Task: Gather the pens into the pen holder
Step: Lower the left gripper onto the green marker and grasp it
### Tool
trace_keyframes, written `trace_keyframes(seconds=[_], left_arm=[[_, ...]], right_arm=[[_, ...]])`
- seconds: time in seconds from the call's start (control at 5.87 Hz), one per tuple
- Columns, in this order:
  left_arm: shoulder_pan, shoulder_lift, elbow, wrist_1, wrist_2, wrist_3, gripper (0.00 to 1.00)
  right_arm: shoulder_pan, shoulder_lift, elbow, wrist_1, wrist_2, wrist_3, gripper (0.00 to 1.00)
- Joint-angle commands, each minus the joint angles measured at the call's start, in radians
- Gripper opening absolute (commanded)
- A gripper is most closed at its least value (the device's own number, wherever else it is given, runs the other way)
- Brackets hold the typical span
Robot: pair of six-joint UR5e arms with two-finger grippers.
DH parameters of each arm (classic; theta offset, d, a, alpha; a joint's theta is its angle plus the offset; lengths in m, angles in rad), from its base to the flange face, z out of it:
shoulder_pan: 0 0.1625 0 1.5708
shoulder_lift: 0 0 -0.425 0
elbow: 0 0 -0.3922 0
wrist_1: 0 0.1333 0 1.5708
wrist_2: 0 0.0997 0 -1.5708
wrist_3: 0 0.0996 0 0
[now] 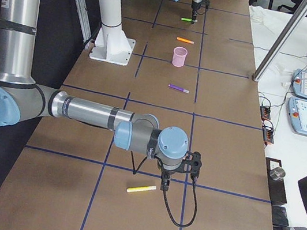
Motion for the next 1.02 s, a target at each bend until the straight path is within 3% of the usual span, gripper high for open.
trace_keyframes(seconds=[0.0,0.51,0.85], left_arm=[[-0.014,0.000,-0.002,0.003,-0.003,-0.001,0.00],[-0.046,-0.002,-0.031,0.010,-0.026,-0.004,0.00],[-0.060,-0.049,-0.132,0.012,-0.058,-0.018,0.00]], right_arm=[[0.000,0.001,-0.002,0.000,0.000,0.000,1.00],[0.000,0.001,-0.003,0.000,0.000,-0.002,1.00],[0.000,-0.007,0.000,0.000,0.003,-0.002,1.00]])
